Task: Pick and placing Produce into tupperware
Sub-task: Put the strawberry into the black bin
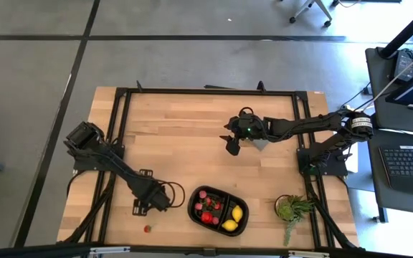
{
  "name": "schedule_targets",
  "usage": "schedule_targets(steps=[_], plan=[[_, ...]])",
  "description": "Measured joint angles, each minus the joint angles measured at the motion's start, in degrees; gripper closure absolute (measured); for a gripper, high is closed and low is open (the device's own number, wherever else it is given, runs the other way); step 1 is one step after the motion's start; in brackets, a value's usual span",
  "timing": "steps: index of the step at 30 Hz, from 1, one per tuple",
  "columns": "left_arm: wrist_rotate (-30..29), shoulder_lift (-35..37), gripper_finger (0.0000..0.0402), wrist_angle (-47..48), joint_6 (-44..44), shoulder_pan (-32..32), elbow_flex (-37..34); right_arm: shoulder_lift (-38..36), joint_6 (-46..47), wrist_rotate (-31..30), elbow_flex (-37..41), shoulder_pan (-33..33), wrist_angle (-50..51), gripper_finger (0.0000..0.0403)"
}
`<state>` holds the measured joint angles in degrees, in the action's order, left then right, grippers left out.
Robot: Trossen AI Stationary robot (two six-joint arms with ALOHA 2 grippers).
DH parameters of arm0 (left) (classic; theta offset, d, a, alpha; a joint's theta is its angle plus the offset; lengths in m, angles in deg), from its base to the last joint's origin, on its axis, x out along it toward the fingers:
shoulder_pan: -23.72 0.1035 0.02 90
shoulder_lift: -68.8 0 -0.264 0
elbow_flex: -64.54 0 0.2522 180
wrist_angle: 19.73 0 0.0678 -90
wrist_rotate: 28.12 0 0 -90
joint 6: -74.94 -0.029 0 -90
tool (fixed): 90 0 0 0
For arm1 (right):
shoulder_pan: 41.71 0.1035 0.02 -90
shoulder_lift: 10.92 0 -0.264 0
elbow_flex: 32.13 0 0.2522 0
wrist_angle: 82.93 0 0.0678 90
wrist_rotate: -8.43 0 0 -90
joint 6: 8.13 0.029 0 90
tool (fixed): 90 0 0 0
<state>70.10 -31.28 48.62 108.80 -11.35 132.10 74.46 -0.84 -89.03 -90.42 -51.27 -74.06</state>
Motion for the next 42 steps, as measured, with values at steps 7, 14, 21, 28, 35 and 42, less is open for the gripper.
schedule_targets(steps=[7,14,21,28,35,42], plan=[[-0.8,0.0,0.0246,-0.4,-0.1,0.1,0.0,0.0,0.0,0.0,0.0,0.0,0.0,0.016],[-0.3,0.0,0.0297,-0.7,0.0,0.5,0.0,0.0,0.0,0.0,0.0,0.0,0.0,0.016],[1.4,-0.4,0.0296,-2.4,-3.8,4.0,3.0,0.0,-0.1,0.0,0.0,0.0,0.0,0.016],[2.2,-0.3,0.0295,-5.0,-14.9,9.5,10.7,0.0,-0.6,0.0,0.0,0.0,0.0,0.016],[1.2,-0.2,0.0297,-15.8,-26.8,13.7,16.7,0.0,-1.6,0.0,0.0,0.0,0.0,0.016],[-1.9,-1.8,0.0283,-29.7,-35.7,15.5,16.8,0.0,-1.7,0.0,0.0,0.0,0.0,0.016]])
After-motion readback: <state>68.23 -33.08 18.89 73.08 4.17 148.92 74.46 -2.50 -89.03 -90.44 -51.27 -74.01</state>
